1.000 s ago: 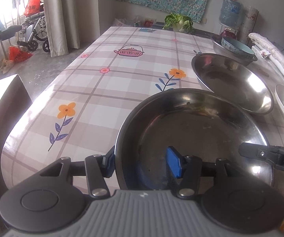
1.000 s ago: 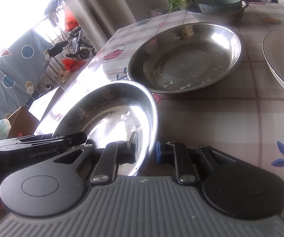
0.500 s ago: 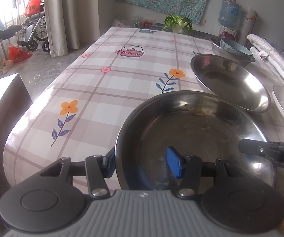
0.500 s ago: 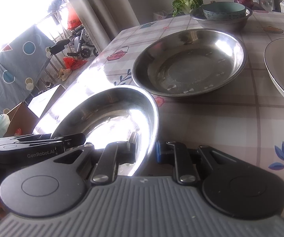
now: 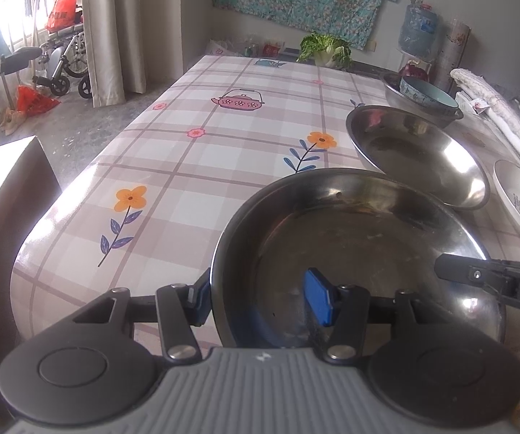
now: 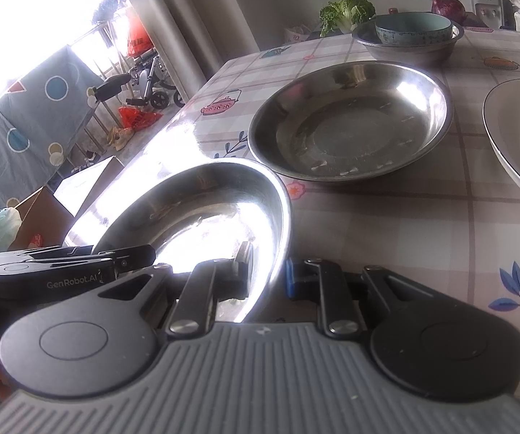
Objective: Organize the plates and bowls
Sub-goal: 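Lift the large steel basin off the table with both tools, then carry the steel basin onto the other steel basin with both tools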
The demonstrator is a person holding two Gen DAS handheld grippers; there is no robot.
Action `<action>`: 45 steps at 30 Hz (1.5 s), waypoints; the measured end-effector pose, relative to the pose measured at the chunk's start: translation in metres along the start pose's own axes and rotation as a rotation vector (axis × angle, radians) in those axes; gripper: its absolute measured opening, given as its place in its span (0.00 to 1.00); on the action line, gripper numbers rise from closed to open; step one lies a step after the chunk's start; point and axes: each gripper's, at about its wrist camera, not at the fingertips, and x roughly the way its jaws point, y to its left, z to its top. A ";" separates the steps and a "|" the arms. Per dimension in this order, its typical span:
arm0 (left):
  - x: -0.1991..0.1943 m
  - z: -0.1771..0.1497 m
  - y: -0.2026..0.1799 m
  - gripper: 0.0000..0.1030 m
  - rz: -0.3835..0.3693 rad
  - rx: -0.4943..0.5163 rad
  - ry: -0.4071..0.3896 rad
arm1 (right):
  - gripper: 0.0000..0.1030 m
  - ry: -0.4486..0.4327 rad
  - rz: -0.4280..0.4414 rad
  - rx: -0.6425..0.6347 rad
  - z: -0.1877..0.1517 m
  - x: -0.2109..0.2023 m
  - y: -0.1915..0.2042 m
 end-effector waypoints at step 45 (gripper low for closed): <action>0.011 0.006 -0.029 0.59 -0.002 0.135 0.099 | 0.39 0.005 -0.056 0.082 -0.016 -0.011 -0.006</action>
